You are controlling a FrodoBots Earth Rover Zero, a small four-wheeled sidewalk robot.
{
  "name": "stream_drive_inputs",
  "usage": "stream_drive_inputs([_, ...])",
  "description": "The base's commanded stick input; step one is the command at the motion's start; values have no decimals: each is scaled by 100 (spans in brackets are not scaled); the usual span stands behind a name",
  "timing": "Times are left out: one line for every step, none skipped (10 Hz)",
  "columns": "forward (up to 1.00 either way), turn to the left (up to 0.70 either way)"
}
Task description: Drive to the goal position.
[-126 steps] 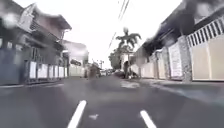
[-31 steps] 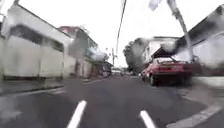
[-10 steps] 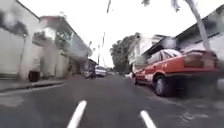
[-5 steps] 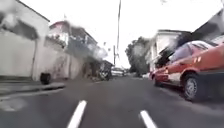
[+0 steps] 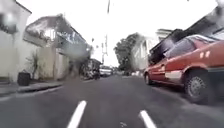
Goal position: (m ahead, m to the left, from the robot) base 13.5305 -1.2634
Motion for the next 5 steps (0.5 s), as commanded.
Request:
stream_drive_inputs([100, 0])
stream_drive_inputs([100, 4])
stream_drive_inputs([100, -35])
stream_drive_inputs([100, -27])
stream_drive_inputs([100, -34])
